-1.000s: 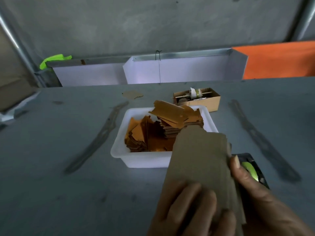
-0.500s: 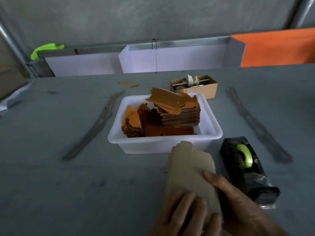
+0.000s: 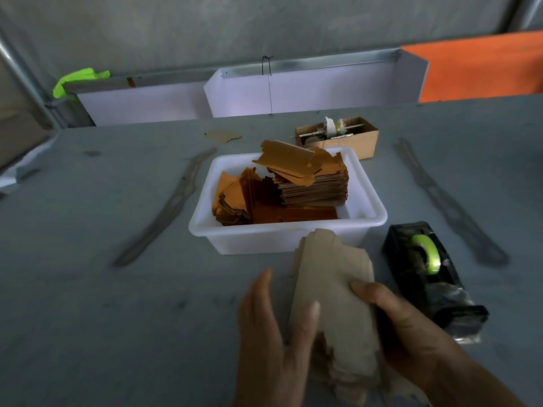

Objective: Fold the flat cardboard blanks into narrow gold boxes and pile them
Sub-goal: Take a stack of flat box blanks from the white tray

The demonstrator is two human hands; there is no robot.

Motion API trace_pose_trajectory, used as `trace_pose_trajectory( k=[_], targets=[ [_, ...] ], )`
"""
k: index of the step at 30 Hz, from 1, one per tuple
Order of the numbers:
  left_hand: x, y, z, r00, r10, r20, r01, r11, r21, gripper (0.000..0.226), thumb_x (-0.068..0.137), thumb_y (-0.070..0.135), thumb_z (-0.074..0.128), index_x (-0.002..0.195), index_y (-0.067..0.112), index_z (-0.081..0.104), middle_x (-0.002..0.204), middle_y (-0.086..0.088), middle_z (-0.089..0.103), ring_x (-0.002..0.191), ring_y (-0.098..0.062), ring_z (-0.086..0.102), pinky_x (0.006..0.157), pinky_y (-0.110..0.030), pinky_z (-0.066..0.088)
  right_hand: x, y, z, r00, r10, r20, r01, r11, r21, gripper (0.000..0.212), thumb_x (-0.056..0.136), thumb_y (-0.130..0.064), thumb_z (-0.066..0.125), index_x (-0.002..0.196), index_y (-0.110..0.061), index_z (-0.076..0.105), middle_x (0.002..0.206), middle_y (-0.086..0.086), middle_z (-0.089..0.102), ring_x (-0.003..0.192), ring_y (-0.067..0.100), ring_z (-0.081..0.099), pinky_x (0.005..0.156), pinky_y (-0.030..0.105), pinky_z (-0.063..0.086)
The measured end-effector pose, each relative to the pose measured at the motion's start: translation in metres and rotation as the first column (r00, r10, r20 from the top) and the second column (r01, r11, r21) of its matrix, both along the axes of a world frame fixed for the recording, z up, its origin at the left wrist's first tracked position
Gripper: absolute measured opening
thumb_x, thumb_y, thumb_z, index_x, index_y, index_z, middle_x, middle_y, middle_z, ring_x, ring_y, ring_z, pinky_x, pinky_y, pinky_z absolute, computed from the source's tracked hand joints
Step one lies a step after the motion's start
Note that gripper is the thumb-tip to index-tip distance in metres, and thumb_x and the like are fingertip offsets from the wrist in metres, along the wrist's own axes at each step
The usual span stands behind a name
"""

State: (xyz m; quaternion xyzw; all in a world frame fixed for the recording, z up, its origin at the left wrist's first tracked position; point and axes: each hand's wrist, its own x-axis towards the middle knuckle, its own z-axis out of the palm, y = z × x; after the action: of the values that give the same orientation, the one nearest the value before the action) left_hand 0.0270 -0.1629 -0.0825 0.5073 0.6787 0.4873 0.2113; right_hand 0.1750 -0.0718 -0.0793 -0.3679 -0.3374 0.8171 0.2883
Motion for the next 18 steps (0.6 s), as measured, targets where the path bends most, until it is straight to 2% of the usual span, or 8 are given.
trace_pose_trajectory(
  k=[2, 3, 5, 6, 9, 12, 15, 18],
  targets=[
    [-0.001, 0.014, 0.007, 0.892, 0.007, 0.451, 0.1, 0.972, -0.213, 0.072, 0.067, 0.084, 0.049, 0.123, 0.04, 0.049, 0.128, 0.021, 0.053, 0.109, 0.008, 0.054, 0.092, -0.008, 0.04, -0.002, 0.001, 0.004, 1.0, 0.002, 0.004, -0.002, 1.0, 0.026, 0.063, 0.048, -0.03, 0.08, 0.107, -0.009, 0.069, 0.103, 0.019, 0.07, 0.089, 0.032, 0.07, 0.059, 0.032, 0.057],
    [-0.004, 0.019, 0.009, 0.828, -0.031, 0.56, 0.192, 0.954, -0.232, 0.064, 0.072, 0.076, 0.056, 0.12, 0.033, 0.057, 0.122, 0.017, 0.062, 0.107, 0.001, 0.06, 0.097, -0.021, 0.046, -0.002, 0.001, 0.005, 1.0, 0.002, 0.01, -0.002, 1.0, 0.015, 0.06, 0.052, -0.029, 0.08, 0.107, -0.009, 0.069, 0.103, 0.018, 0.071, 0.089, 0.031, 0.07, 0.059, 0.031, 0.057],
    [-0.004, 0.023, 0.009, 0.705, -0.034, 0.708, 0.27, 0.937, -0.223, 0.05, 0.082, 0.057, 0.064, 0.12, 0.025, 0.063, 0.117, 0.003, 0.069, 0.11, -0.016, 0.064, 0.1, -0.045, 0.047, -0.003, 0.001, 0.01, 0.999, -0.015, 0.051, 0.014, 1.0, 0.015, 0.056, 0.062, -0.028, 0.081, 0.113, -0.013, 0.064, 0.102, 0.013, 0.072, 0.088, 0.028, 0.07, 0.059, 0.029, 0.057],
    [-0.004, 0.025, 0.01, 0.654, -0.04, 0.755, 0.29, 0.936, -0.201, 0.047, 0.084, 0.049, 0.063, 0.122, 0.022, 0.062, 0.118, -0.002, 0.069, 0.111, -0.021, 0.064, 0.099, -0.048, 0.047, -0.003, 0.003, 0.012, 0.996, -0.01, 0.086, 0.007, 0.999, 0.043, 0.055, 0.067, -0.03, 0.081, 0.116, -0.016, 0.062, 0.102, 0.009, 0.072, 0.089, 0.025, 0.071, 0.06, 0.028, 0.057],
    [-0.009, 0.027, 0.009, 0.565, -0.055, 0.823, 0.334, 0.928, -0.167, 0.041, 0.089, 0.034, 0.058, 0.124, 0.012, 0.06, 0.116, -0.01, 0.069, 0.109, -0.026, 0.066, 0.09, -0.04, 0.055, -0.004, 0.009, 0.016, 0.961, 0.028, 0.274, -0.076, 0.983, 0.166, 0.058, 0.068, -0.043, 0.071, 0.12, -0.023, 0.057, 0.102, -0.001, 0.073, 0.092, 0.017, 0.07, 0.073, 0.029, 0.057],
    [-0.011, 0.026, 0.011, 0.577, -0.067, 0.814, 0.35, 0.921, -0.173, 0.042, 0.089, 0.03, 0.056, 0.126, 0.011, 0.058, 0.116, -0.009, 0.07, 0.108, -0.024, 0.066, 0.088, -0.035, 0.055, -0.001, 0.016, 0.022, 0.874, 0.05, 0.483, -0.205, 0.94, 0.273, 0.071, 0.061, -0.055, 0.068, 0.125, -0.027, 0.054, 0.11, -0.005, 0.068, 0.098, 0.013, 0.066, 0.088, 0.031, 0.053],
    [-0.003, 0.025, 0.01, 0.693, -0.071, 0.718, 0.293, 0.937, -0.19, 0.044, 0.089, 0.036, 0.056, 0.132, 0.029, 0.052, 0.124, 0.002, 0.066, 0.115, -0.018, 0.062, 0.102, -0.042, 0.046, 0.004, 0.016, 0.019, 0.81, -0.052, 0.585, -0.202, 0.911, 0.361, 0.065, 0.072, -0.051, 0.066, 0.13, -0.028, 0.048, 0.117, -0.007, 0.06, 0.103, 0.013, 0.06, 0.09, 0.032, 0.05],
    [0.011, 0.027, 0.011, 0.806, -0.031, 0.591, 0.165, 0.971, -0.174, 0.059, 0.081, 0.048, 0.053, 0.138, 0.037, 0.043, 0.132, 0.012, 0.057, 0.117, -0.003, 0.056, 0.103, -0.03, 0.044, 0.004, 0.004, 0.009, 0.728, -0.225, 0.647, -0.174, 0.852, 0.493, 0.058, 0.082, -0.05, 0.057, 0.135, -0.031, 0.042, 0.117, -0.009, 0.057, 0.106, 0.013, 0.056, 0.092, 0.032, 0.047]
  ],
)
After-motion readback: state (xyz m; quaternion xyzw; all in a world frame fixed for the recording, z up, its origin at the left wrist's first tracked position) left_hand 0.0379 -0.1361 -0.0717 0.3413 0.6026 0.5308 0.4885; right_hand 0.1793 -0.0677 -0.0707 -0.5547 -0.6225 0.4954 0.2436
